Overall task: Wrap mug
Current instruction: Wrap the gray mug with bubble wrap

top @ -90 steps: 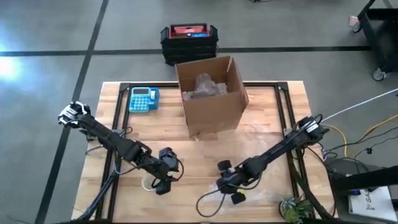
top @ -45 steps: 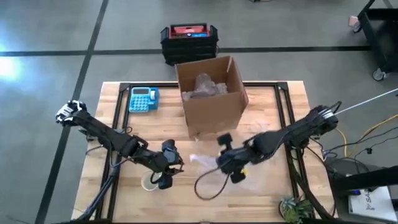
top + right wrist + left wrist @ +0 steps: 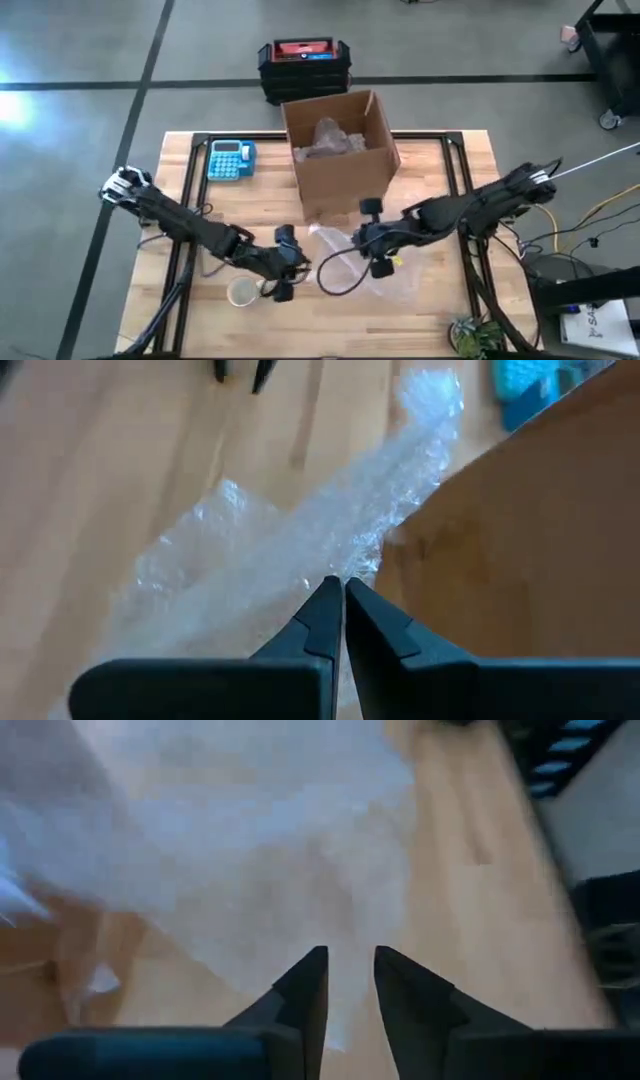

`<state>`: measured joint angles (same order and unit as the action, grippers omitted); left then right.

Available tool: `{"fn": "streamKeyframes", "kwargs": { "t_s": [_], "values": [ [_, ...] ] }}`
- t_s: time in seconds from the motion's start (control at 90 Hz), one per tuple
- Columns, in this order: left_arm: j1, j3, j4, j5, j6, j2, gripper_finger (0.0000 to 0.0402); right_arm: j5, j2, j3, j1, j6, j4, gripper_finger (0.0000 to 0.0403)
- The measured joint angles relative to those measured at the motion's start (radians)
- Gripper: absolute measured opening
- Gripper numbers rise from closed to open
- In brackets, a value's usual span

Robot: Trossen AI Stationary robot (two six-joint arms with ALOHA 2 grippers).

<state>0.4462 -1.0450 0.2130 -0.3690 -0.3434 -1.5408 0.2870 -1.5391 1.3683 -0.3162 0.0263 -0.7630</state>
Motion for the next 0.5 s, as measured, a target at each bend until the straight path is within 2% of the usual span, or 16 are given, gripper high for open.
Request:
{"fn": "streamKeyframes", "kwargs": {
  "t_s": [0.256, 0.5],
  "values": [
    [-0.072, -0.01, -0.063, 0.072, -0.044, -0.265, 0.0058, 0.001, -0.135, 0.0, 0.044, -0.005, 0.08, 0.0],
    [-0.092, -0.024, -0.06, 0.218, -0.123, -0.387, 0.0037, 0.006, -0.177, 0.01, 0.062, -0.034, 0.065, 0.0]
  ]
}}
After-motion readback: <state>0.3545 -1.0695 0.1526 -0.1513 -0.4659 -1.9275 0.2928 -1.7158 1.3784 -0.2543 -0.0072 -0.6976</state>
